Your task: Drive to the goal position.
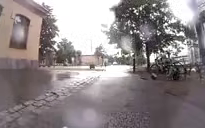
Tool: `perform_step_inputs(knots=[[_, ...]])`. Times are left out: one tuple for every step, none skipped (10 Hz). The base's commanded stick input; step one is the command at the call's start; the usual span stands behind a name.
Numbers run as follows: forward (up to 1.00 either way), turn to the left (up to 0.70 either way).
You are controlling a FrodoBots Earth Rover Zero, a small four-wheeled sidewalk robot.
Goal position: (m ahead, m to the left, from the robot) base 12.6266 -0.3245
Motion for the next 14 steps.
perform_step_inputs(knots=[[0.85, 0.00], [0.85, 0.00], [0.85, 0.00], [0.85, 0.00], [0.85, -0.28], [0.85, -0.34], [0.85, -0.34], [0.85, -0.34], [0.85, -0.34], [0.85, -0.34], [0.85, -0.06], [0.85, 0.00], [0.85, 0.00], [0.85, -0.09]])
